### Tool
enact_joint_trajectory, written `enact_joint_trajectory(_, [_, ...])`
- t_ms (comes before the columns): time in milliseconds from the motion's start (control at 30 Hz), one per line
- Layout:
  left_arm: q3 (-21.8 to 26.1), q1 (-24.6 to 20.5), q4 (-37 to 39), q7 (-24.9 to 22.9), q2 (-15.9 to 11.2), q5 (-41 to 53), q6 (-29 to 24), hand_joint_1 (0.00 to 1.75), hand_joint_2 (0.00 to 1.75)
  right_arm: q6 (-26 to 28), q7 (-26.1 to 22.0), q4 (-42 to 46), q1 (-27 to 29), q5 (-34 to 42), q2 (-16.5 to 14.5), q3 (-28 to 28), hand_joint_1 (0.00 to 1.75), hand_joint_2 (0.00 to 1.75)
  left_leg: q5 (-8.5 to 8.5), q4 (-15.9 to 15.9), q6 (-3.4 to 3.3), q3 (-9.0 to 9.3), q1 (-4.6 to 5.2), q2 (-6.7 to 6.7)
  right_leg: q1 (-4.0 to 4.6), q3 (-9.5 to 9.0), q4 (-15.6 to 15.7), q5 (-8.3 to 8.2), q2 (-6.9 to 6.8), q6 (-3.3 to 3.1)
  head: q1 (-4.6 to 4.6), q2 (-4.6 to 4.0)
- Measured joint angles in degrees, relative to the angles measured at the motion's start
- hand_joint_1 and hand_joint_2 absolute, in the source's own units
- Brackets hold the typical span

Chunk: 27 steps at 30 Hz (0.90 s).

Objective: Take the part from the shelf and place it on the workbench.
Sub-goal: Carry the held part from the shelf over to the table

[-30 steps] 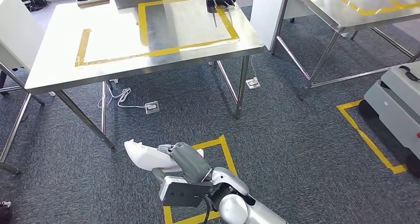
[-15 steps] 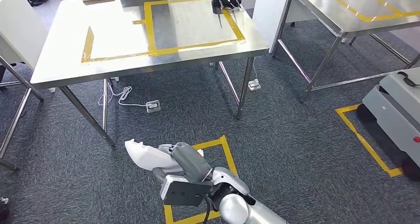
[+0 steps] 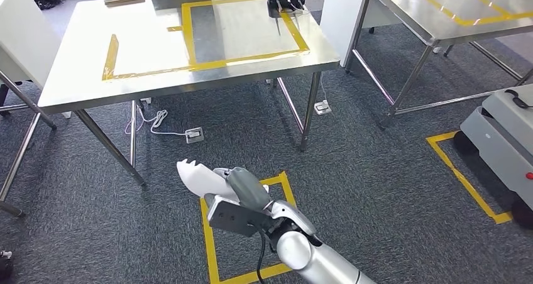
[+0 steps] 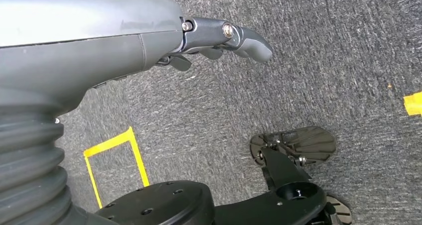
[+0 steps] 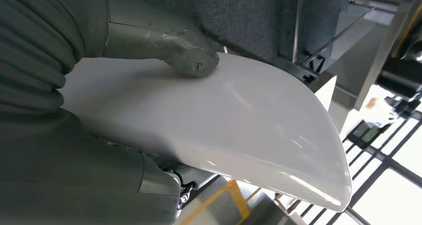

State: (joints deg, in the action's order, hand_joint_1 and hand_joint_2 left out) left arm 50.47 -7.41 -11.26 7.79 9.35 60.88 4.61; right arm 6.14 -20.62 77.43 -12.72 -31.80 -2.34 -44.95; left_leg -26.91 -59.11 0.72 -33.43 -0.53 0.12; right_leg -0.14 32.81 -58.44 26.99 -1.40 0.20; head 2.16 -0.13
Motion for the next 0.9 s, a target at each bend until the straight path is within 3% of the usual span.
enact_joint_trajectory(200, [-0.09,-1.0,0.0,-1.26,0.4,0.9,0.0,0.0,1.75,1.18,4.07,-8.65,-8.26,-5.68,-3.37,4.16,1.57,1.75,0.16,0.0,0.05,-0.02,0.0,0.02,-0.01,0.07,-0.09,-0.09,0.01,-0.05,-0.01,0.0])
enact_joint_trajectory(533, [-0.18,-2.41,0.05,-2.8,0.96,1.41,0.0,0.0,1.75,4.26,7.2,-29.8,-28.73,-12.82,-9.36,8.81,1.57,1.75,0.41,0.0,0.19,-0.2,0.0,0.02,0.01,0.31,-0.21,-0.27,0.02,-0.08,0.0,0.0])
enact_joint_trajectory(900, [-1.11,-3.2,0.12,-4.11,1.26,2.84,0.0,0.0,1.75,8.47,15.12,-47.02,-42.79,-23.58,-11.87,9.11,1.57,1.75,0.42,0.0,0.2,-0.26,0.0,0.0,0.02,0.38,-0.22,-0.28,0.01,-0.09,-0.01,0.0])
